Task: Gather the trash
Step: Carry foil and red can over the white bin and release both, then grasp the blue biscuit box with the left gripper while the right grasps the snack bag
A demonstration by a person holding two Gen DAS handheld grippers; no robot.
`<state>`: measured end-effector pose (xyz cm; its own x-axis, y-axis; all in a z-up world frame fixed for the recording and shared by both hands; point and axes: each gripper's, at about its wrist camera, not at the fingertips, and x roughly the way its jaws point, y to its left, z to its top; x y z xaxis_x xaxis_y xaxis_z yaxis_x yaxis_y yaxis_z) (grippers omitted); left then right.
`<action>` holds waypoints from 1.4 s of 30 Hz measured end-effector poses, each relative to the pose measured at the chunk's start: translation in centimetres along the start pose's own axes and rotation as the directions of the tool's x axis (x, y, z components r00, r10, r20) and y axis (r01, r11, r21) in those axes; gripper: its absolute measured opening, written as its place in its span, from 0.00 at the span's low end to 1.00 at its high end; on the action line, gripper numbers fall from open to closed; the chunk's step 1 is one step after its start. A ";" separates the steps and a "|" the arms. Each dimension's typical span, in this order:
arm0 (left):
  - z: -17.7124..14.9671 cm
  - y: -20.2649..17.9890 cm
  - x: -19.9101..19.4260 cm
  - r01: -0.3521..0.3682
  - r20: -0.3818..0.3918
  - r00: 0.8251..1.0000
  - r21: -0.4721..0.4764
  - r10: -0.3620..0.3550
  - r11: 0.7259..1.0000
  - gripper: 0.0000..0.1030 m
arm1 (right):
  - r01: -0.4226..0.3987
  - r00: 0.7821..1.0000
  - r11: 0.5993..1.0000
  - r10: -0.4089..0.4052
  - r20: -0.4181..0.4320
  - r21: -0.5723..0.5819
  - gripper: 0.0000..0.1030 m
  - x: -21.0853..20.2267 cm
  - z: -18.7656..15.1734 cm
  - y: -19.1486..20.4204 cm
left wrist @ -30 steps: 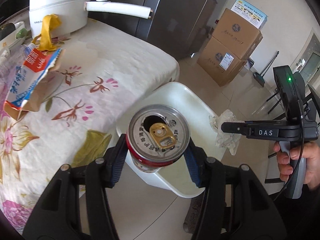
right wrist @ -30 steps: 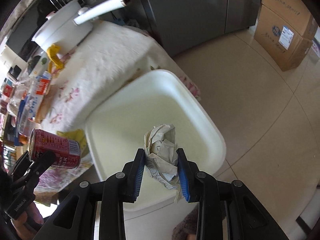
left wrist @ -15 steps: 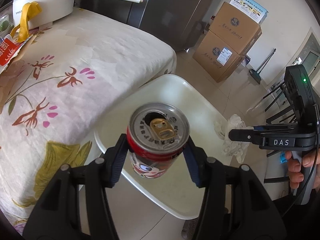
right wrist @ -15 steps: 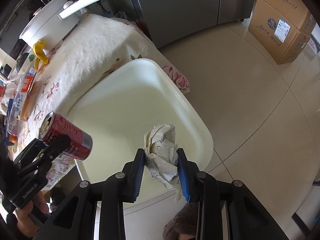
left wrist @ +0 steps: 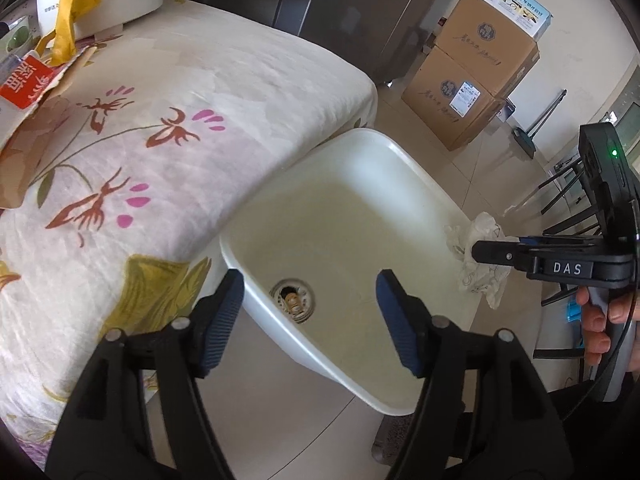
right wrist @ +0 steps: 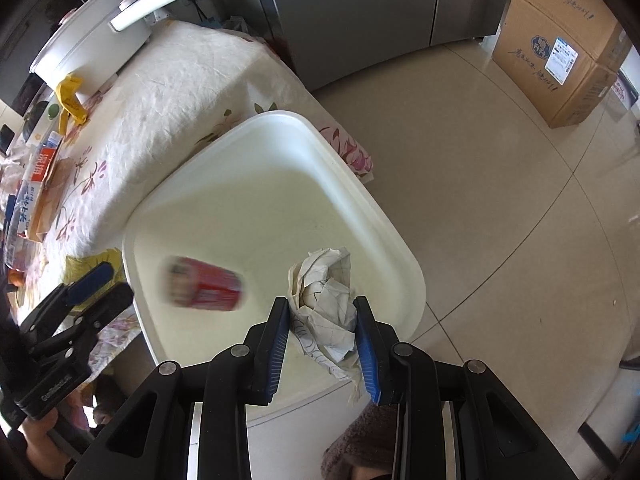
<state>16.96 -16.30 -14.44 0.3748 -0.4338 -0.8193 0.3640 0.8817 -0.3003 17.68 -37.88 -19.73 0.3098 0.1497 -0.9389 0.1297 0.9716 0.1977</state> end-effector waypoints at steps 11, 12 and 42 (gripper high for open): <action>-1.6 2.9 -4.3 -0.134 -0.015 0.991 -0.008 0.134 0.991 0.81 | 0.010 1.000 1.000 -0.010 -0.006 -0.025 0.32 0.4 0.2 1.2; -1.7 3.3 -4.8 -0.146 -0.013 0.989 -0.012 0.146 0.989 0.86 | 0.012 1.000 1.000 -0.012 -0.007 -0.026 0.32 0.4 0.2 1.3; -6.5 14.2 -18.0 -0.291 0.100 0.944 -0.193 0.314 0.937 0.99 | -0.054 0.985 0.983 0.082 0.152 -0.176 0.75 -5.3 0.8 13.0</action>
<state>9.86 5.21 -7.11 0.5536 -0.1510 -0.8190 0.0669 0.9883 -0.1370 18.43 -26.21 -11.95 0.4586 0.1991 -0.8661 -0.0550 0.9791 0.1959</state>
